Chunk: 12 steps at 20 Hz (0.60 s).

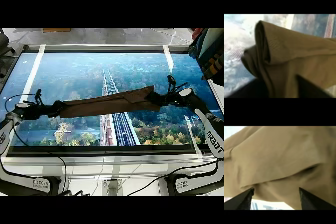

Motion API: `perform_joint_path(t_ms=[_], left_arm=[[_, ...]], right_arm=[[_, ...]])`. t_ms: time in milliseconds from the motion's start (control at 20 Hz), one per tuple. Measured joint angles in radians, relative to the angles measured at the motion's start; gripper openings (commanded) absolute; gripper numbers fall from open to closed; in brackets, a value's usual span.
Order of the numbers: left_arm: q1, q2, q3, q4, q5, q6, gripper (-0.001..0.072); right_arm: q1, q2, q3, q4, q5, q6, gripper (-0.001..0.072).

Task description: Fold the clothes and pants, and hang the long-sleeved shirts on hangers.

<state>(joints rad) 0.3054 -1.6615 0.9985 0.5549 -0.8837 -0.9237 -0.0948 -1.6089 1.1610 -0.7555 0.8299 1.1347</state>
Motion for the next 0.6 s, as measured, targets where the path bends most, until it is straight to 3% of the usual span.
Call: perform_joint_path(t_ms=[50,150,250,300,600], left_arm=[[-0.017,-0.006,0.005,0.002,0.011,0.006,0.0012],[-0.042,-0.01,0.025,-0.005,0.026,0.013,0.0012],[-0.056,0.005,0.056,-0.017,0.019,0.015,0.0011],[-0.059,0.019,0.071,-0.019,0.006,0.015,0.0011],[-0.054,0.221,0.143,0.109,-0.105,-0.008,0.0011]], right_arm=[[0.014,0.0,0.0,0.0,0.003,0.0,0.0482],[0.048,0.0,0.0,0.0,0.007,0.0,0.041],[0.089,0.0,0.0,0.0,0.013,0.0,0.0178],[0.11,0.0,0.002,0.002,0.013,0.0,0.0009],[0.282,0.0,0.079,0.011,-0.018,0.01,0.0008]])
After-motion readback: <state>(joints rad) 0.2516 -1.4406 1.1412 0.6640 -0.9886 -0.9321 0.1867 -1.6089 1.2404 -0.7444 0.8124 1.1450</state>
